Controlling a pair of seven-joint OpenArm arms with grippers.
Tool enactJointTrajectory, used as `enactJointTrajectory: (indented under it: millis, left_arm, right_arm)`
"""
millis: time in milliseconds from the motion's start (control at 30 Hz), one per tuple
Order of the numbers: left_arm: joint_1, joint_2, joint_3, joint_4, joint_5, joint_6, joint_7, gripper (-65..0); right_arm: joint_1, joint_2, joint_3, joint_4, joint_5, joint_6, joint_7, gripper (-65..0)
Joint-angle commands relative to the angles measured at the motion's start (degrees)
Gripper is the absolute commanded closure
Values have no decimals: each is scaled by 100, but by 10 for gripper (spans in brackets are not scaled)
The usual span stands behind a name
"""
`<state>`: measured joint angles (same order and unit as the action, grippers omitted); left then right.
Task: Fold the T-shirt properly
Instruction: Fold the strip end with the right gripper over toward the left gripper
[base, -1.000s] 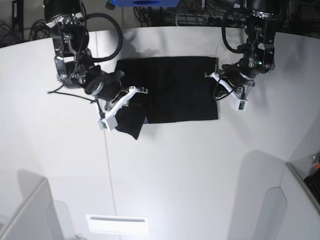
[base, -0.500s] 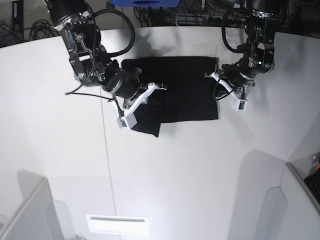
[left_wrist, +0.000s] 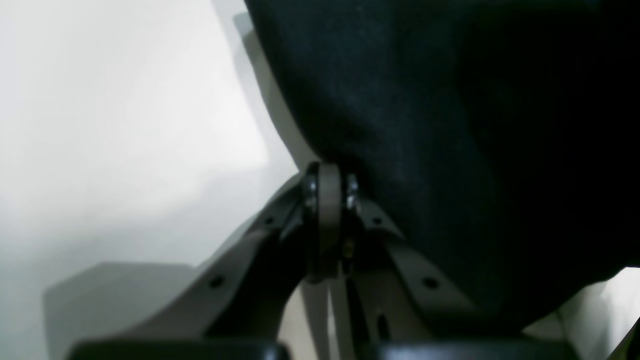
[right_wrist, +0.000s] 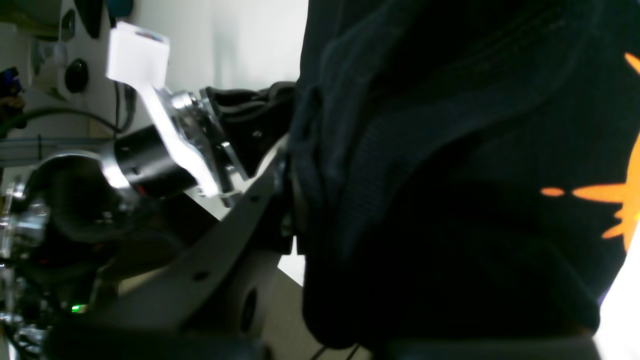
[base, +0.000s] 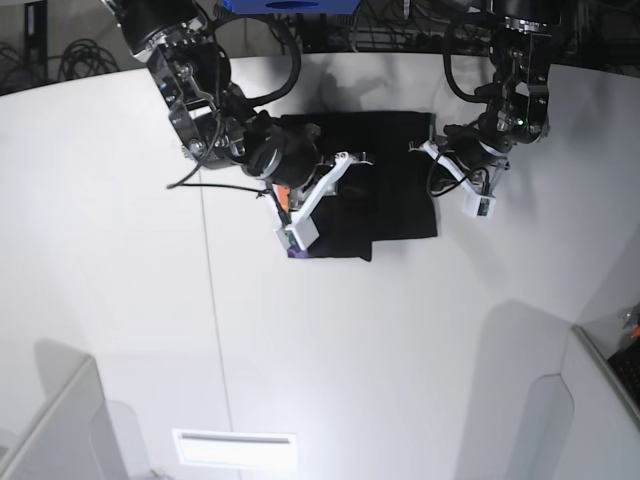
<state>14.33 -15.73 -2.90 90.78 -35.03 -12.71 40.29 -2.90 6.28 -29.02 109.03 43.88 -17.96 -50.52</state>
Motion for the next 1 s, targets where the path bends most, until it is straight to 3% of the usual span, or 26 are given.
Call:
enactJointTrajectory:
  millis: [0, 200, 367, 800, 967]
  left_arm:
    - [57, -41, 30, 7, 140, 45, 274, 0]
    - [57, -32, 30, 7, 140, 45, 283, 0]
    - [57, -32, 30, 7, 140, 45, 283, 0]
    - [40, -32, 30, 7, 140, 45, 283, 0]
    - [31, -32, 30, 7, 140, 45, 283, 0]
  right_arm:
    - [74, -17, -22, 64, 65, 33, 160, 0]
    - [180, -17, -74, -200, 65, 33, 362, 0]
    - [356, -26, -496, -244, 65, 33, 371, 0]
    - [804, -255, -989, -745, 65, 33, 362, 0]
    - [865, -483, -1006, -1097, 65, 33, 353, 0]
